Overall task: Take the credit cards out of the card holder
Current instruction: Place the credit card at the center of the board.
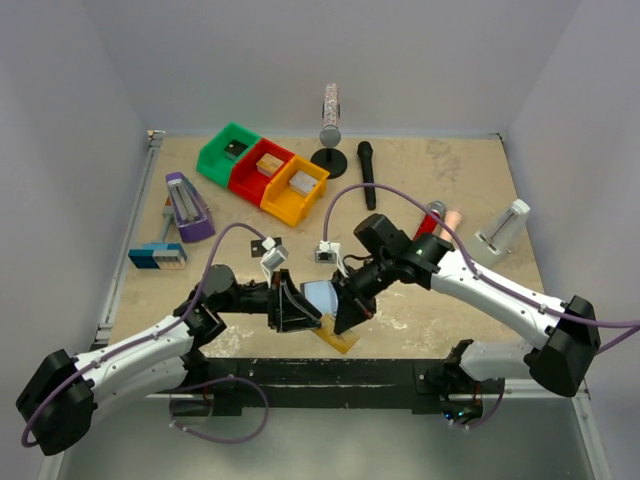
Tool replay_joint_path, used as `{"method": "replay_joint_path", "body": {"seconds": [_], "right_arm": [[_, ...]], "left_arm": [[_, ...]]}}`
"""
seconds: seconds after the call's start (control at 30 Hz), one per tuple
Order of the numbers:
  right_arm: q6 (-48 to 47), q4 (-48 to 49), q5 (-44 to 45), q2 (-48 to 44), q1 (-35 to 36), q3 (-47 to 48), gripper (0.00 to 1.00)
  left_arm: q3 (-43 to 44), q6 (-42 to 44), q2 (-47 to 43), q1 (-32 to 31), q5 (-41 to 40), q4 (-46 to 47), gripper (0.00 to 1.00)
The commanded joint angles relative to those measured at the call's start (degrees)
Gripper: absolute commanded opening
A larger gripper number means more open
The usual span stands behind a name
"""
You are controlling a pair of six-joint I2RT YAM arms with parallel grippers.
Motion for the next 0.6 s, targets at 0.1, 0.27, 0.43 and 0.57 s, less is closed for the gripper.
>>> {"method": "replay_joint_path", "body": {"seconds": [0.1, 0.27, 0.43, 0.57], "right_arm": [[-0.45, -0.16, -0.08, 0.61, 1.04, 3.23, 0.0], [-0.89, -0.69, -0.17, 1.14, 1.3, 4.2, 0.0], [-1.33, -0.95, -0.26, 1.41, 1.39, 4.73, 0.0], [-1.25, -1.3, 0.97, 0.97, 1.48, 4.55, 0.01]], "left_arm": [[1.79, 0.57, 0.33, -0.64, 2.01, 4.72, 0.33], [1.44, -0.66, 2.0, -0.9, 3.15, 7.27, 0.27], [1.7, -0.58, 2.62, -1.26, 3.41, 7.28, 0.27], [1.44, -0.31, 2.44, -1.26, 2.89, 7.1, 0.12]]}}
